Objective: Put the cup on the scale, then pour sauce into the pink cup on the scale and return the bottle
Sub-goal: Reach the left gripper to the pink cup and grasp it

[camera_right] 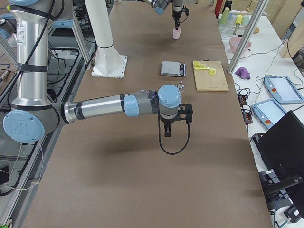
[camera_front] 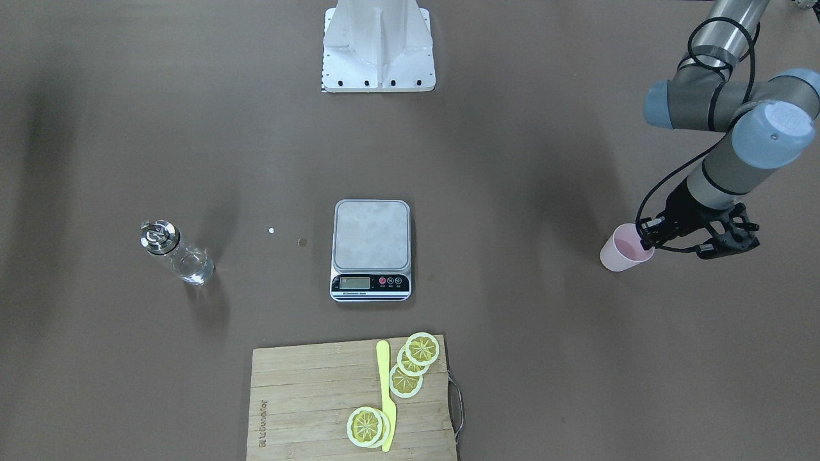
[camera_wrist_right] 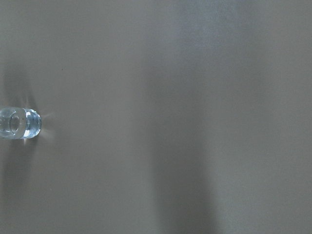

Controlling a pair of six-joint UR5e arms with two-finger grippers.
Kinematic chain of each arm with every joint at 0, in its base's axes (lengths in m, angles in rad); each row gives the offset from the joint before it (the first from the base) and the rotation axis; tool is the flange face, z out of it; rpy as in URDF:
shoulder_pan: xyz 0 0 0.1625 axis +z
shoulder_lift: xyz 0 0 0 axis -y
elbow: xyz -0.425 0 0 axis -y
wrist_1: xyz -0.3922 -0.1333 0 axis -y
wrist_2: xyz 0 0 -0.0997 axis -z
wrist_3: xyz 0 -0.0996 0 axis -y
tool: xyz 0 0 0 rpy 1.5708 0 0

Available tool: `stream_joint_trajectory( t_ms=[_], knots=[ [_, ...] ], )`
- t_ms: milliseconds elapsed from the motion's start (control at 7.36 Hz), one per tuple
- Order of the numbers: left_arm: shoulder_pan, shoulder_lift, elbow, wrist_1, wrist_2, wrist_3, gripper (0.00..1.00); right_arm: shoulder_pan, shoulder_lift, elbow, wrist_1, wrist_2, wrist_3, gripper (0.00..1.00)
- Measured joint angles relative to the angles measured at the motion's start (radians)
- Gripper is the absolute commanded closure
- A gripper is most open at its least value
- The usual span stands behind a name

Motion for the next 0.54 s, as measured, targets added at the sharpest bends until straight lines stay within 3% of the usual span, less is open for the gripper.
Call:
stream_joint_trajectory(
  t_ms=[544],
  knots=[
    [-0.034, -0.003, -0.084, 0.078, -0.116, 0.000, 1.00, 0.000, 0.001, 0.001, 0.003, -0.003, 0.000, 0.00]
  ],
)
